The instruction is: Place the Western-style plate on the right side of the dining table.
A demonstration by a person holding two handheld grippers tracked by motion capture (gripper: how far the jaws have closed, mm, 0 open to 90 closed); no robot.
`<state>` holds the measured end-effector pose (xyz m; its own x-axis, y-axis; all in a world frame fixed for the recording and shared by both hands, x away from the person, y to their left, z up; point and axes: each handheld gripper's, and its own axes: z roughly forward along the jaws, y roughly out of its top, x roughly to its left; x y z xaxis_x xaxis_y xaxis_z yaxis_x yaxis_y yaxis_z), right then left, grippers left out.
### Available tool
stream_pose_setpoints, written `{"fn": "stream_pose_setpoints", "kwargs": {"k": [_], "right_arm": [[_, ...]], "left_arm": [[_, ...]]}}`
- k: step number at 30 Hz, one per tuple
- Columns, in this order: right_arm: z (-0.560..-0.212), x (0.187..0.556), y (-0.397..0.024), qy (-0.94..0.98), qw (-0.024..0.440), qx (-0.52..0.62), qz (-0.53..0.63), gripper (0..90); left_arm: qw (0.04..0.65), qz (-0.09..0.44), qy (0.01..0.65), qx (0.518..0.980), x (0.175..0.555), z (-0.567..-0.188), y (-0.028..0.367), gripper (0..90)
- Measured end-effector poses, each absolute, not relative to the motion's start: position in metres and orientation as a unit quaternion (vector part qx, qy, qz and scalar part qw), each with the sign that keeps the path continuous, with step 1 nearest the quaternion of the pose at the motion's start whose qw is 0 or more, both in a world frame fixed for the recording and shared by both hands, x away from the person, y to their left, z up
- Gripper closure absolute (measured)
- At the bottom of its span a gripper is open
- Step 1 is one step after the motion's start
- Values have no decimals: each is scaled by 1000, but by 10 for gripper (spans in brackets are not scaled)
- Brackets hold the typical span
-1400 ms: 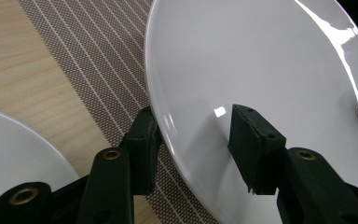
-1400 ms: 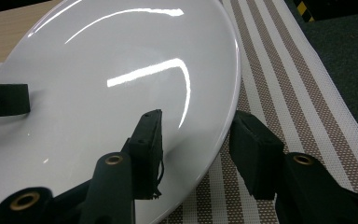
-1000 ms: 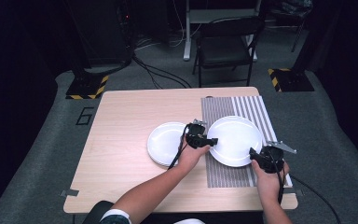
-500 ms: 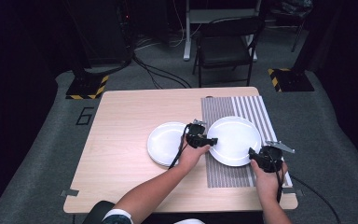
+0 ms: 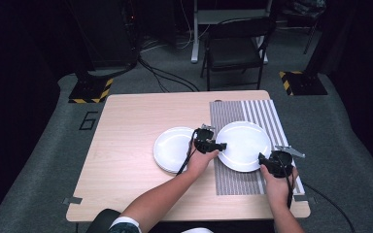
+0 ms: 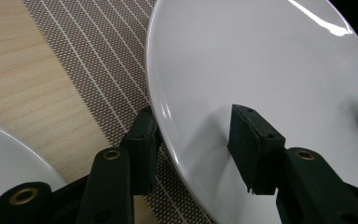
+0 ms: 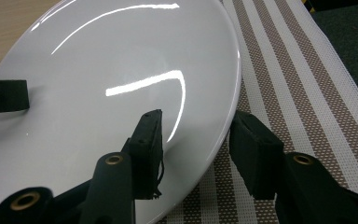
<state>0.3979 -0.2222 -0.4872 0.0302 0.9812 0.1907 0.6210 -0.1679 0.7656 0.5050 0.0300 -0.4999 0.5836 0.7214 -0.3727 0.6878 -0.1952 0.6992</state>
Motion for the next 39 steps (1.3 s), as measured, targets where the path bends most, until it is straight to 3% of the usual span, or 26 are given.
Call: {"fn": "stream_pose_setpoints", "kwargs": {"k": [39], "right_arm": [[-497,414,-240,581,258,684,357,547]], "left_arm": [[447,14,458,768,523,-505,7,543]]}}
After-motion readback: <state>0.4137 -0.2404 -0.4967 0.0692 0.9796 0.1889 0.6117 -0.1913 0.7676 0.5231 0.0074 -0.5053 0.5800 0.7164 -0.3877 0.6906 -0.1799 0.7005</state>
